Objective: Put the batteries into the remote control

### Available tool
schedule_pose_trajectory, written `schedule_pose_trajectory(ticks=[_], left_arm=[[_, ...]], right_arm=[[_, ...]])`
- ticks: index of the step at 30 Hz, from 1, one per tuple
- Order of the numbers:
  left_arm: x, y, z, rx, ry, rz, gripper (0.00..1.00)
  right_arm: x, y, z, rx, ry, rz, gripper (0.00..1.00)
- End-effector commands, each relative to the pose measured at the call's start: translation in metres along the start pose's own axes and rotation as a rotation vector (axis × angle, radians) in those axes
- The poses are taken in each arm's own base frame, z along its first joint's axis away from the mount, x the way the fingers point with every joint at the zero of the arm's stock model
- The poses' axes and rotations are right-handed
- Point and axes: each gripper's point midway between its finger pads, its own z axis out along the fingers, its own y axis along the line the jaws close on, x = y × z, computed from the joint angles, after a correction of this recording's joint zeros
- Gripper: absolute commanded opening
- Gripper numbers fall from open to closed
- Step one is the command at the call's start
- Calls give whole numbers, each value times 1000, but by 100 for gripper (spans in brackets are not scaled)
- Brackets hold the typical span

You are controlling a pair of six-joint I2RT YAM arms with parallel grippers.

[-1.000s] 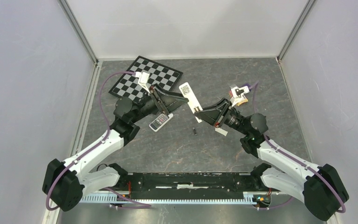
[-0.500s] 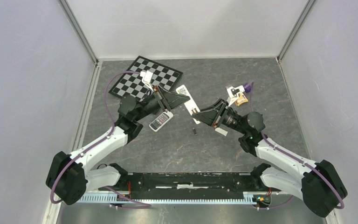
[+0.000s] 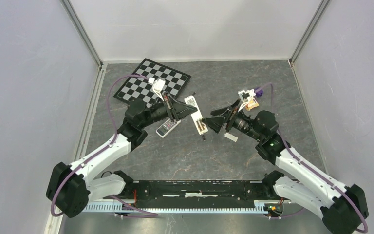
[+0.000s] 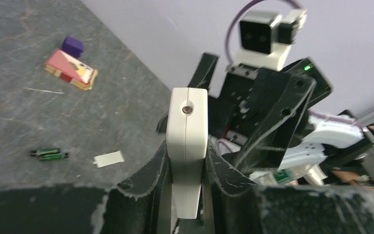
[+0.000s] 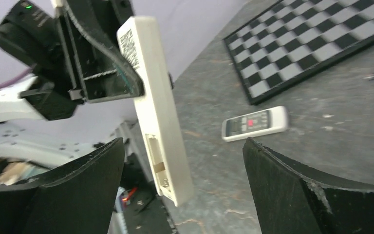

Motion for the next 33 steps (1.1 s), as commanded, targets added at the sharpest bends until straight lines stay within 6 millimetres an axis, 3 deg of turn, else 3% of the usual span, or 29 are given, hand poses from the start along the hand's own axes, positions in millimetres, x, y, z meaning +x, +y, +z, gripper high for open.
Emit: schedule_pose_trajectory(ticks=[1, 7, 14, 22, 28, 33], left_arm=[[-1, 11, -16, -70, 3, 220, 2], [-13, 67, -44, -434, -55, 245, 2], [-25, 94, -72, -651, -154, 212, 2], [-24, 121, -101, -844, -207, 158, 2], [-17, 126, -104, -862, -201, 137, 2], [-15, 126, -107, -866, -195, 136, 2]], right_arm=[[-6, -36, -18, 224, 25, -204, 93], [31, -88, -27, 422, 202, -222, 69], [77, -130, -21, 589, 382, -247, 58], [118, -141, 9, 717, 534, -307, 48], [148, -153, 21, 771, 624, -317, 43], [157, -164, 23, 809, 657, -318, 40]])
